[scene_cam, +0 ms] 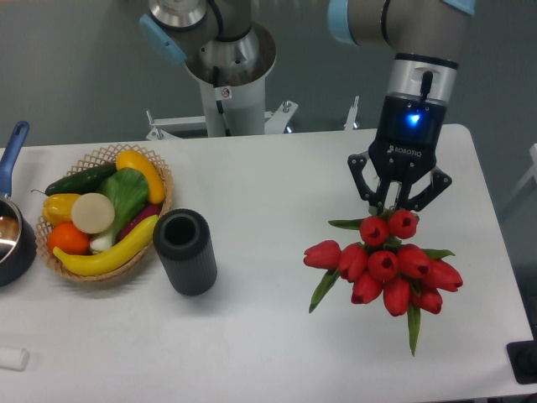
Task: Insert the flowers into the vase
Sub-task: 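Carry the red tulip bunch with the gripper toward the black vase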
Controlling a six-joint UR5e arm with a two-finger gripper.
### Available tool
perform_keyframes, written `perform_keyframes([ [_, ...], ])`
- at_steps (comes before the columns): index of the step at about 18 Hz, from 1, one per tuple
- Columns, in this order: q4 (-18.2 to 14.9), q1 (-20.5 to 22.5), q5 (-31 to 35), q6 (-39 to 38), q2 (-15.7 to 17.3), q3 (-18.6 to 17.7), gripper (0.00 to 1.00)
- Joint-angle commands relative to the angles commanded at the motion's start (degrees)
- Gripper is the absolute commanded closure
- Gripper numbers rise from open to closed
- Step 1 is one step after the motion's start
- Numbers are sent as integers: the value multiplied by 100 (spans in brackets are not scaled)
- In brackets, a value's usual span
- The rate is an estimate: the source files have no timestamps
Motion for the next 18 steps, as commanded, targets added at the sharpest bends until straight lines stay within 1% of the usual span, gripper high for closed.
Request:
perform_keyframes([
  [2, 97, -9, 0, 0, 0, -88, 76],
  [4, 106, -26, 0, -17, -35, 8, 76],
  [8, 106, -53, 0, -9, -44, 0, 76],
  [10, 115, -140, 9, 0, -44, 26, 76],
  [13, 123, -412, 18, 17, -44, 26, 76],
  [14, 219, -552, 0, 18, -35, 26, 76],
  [16, 544, -790, -192, 0, -53, 9, 76],
  [18, 598, -870, -587, 9, -53, -79, 76],
])
